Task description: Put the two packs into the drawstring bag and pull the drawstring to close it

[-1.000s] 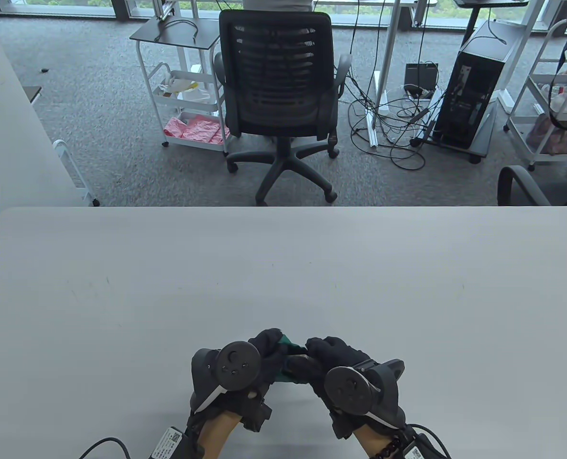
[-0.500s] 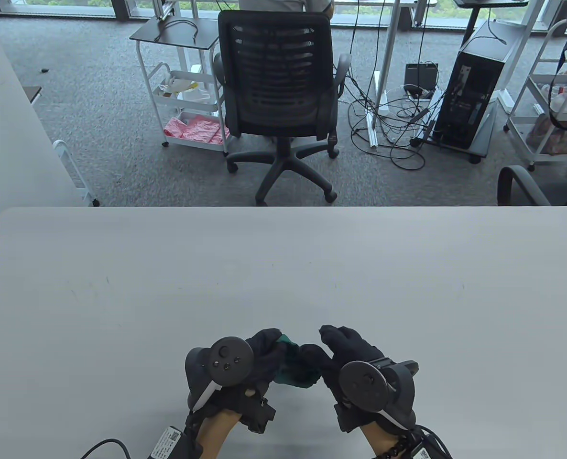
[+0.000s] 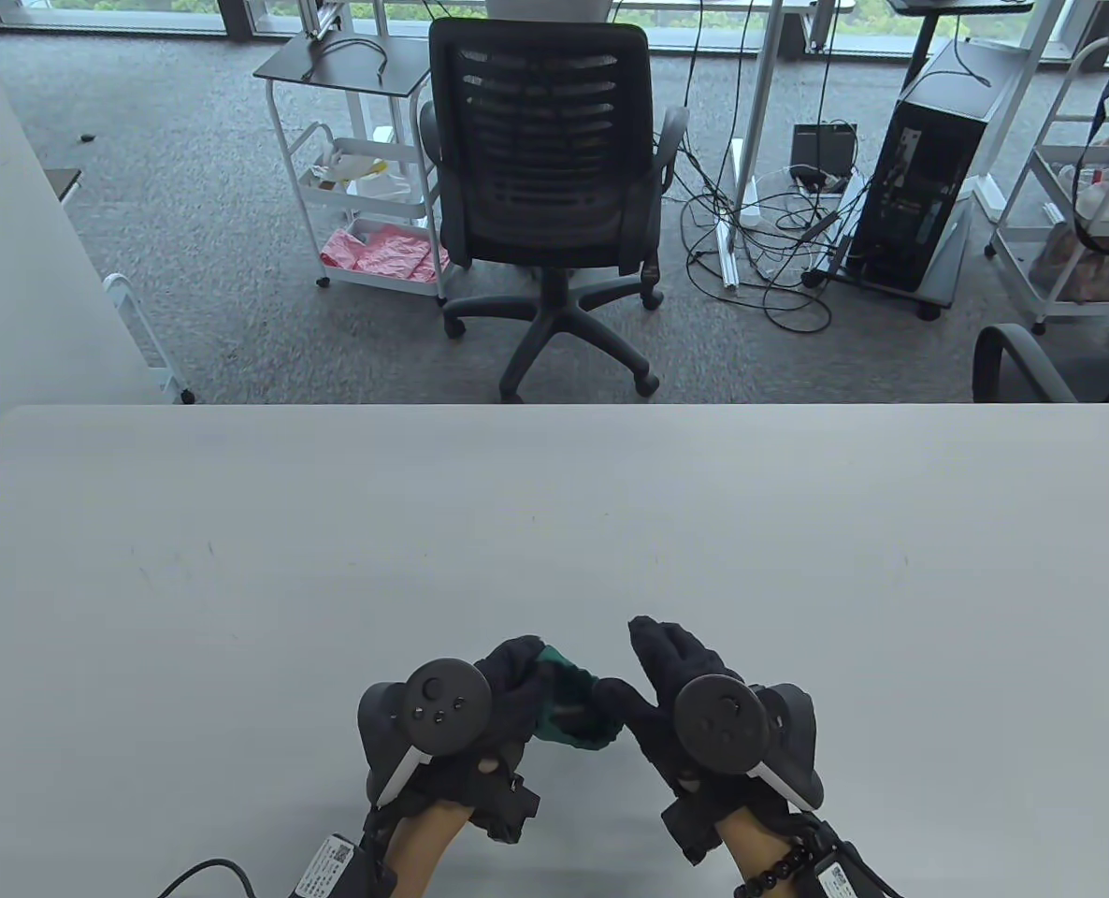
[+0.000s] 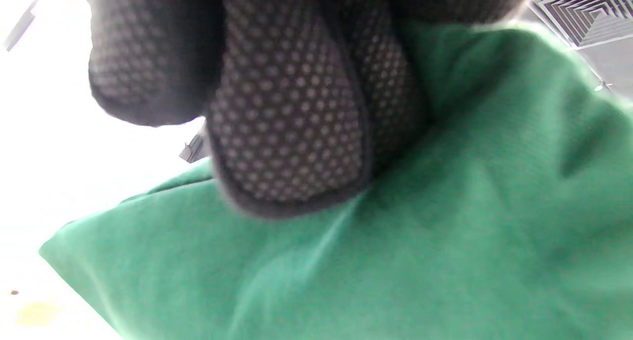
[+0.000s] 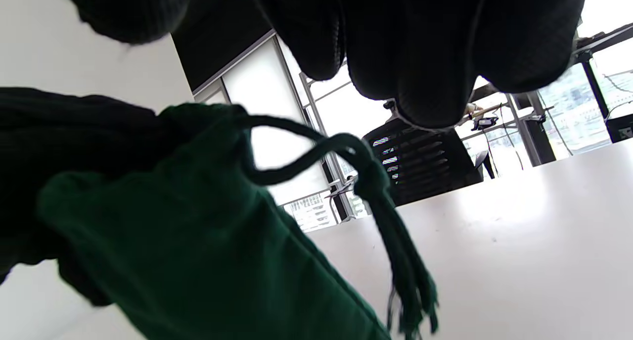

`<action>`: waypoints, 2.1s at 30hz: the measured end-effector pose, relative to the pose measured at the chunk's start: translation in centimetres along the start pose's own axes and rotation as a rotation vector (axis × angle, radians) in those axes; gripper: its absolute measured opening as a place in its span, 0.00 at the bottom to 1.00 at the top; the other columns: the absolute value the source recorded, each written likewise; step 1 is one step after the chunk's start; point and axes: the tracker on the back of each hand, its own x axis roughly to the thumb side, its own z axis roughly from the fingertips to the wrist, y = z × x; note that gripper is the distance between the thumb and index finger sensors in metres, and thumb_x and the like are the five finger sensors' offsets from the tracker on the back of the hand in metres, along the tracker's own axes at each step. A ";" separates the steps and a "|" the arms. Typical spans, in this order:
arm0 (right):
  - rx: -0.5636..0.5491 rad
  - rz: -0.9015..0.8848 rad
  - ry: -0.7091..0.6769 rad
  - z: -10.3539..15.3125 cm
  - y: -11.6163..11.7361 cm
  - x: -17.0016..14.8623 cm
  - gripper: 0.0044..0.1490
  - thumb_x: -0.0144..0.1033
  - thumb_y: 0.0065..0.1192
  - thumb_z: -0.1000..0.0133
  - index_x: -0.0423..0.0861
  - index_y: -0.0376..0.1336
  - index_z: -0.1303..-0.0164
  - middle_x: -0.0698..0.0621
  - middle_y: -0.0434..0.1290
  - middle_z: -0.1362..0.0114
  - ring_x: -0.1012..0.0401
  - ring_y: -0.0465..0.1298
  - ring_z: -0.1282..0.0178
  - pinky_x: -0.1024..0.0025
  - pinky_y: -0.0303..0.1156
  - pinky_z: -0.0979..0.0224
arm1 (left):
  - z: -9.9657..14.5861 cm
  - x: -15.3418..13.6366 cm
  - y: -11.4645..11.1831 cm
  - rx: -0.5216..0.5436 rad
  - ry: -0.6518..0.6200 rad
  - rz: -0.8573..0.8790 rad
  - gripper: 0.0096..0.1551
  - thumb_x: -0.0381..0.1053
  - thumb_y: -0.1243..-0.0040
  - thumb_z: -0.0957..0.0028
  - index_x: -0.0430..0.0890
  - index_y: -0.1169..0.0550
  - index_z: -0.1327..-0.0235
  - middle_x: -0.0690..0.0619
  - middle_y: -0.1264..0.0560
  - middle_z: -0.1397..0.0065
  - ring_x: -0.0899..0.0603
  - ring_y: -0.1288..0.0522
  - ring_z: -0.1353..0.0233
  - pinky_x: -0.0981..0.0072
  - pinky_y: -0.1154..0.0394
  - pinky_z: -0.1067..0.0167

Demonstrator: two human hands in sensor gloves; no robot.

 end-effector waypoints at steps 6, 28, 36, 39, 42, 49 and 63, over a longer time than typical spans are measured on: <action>0.113 0.012 -0.012 -0.3 1.4 0.4 0.50 0.60 0.59 0.47 0.35 0.61 0.25 0.31 0.70 0.28 0.37 0.79 0.37 0.36 0.75 0.36 | 0.1 0.3 -0.1 -0.003 -0.027 -0.003 0.25 0.57 0.38 0.46 0.42 0.19 0.45 0.55 0.10 0.61 0.53 0.08 0.67 0.60 0.11 0.59; 0.057 0.049 0.123 -0.9 0.5 -1.4 0.27 0.44 0.68 0.46 0.38 0.75 0.47 0.43 0.85 0.54 0.56 0.88 0.66 0.58 0.86 0.56 | 0.0 0.4 -0.6 -0.025 -0.066 -0.104 0.25 0.58 0.35 0.48 0.44 0.18 0.46 0.55 0.10 0.60 0.52 0.07 0.66 0.58 0.11 0.58; 0.004 -0.018 0.181 -0.8 -0.1 -2.4 0.25 0.42 0.71 0.48 0.37 0.76 0.49 0.44 0.86 0.56 0.59 0.88 0.68 0.60 0.86 0.58 | 0.1 1.3 -0.9 -0.035 -0.111 -0.138 0.25 0.59 0.34 0.49 0.45 0.18 0.47 0.56 0.10 0.60 0.52 0.07 0.66 0.59 0.11 0.58; -0.022 -0.052 0.199 -0.8 -0.1 -2.5 0.25 0.41 0.72 0.48 0.37 0.76 0.50 0.44 0.86 0.57 0.59 0.88 0.69 0.60 0.86 0.59 | 0.1 1.4 -1.0 -0.038 -0.118 -0.140 0.25 0.59 0.35 0.49 0.45 0.18 0.47 0.56 0.10 0.60 0.53 0.07 0.66 0.59 0.11 0.58; -0.024 -0.093 0.217 -0.8 0.0 -2.9 0.25 0.41 0.72 0.48 0.37 0.76 0.50 0.44 0.86 0.58 0.60 0.88 0.70 0.61 0.87 0.60 | 0.2 1.3 -1.3 -0.052 -0.128 -0.131 0.25 0.59 0.36 0.49 0.45 0.18 0.46 0.56 0.10 0.60 0.53 0.07 0.66 0.59 0.11 0.57; -0.025 -0.178 0.238 -0.6 -0.3 -3.4 0.24 0.42 0.71 0.47 0.37 0.77 0.52 0.45 0.86 0.61 0.63 0.87 0.73 0.64 0.87 0.63 | 0.2 1.0 -1.1 -0.046 -0.141 -0.052 0.27 0.61 0.39 0.47 0.45 0.19 0.44 0.56 0.10 0.58 0.52 0.08 0.64 0.59 0.12 0.56; -0.084 -0.235 0.361 -0.2 -1.7 -5.5 0.25 0.43 0.71 0.47 0.35 0.78 0.55 0.46 0.86 0.65 0.64 0.87 0.77 0.66 0.87 0.66 | -0.3 -1.2 1.1 0.039 0.038 -0.096 0.35 0.64 0.49 0.44 0.45 0.28 0.31 0.49 0.16 0.41 0.44 0.11 0.47 0.47 0.17 0.44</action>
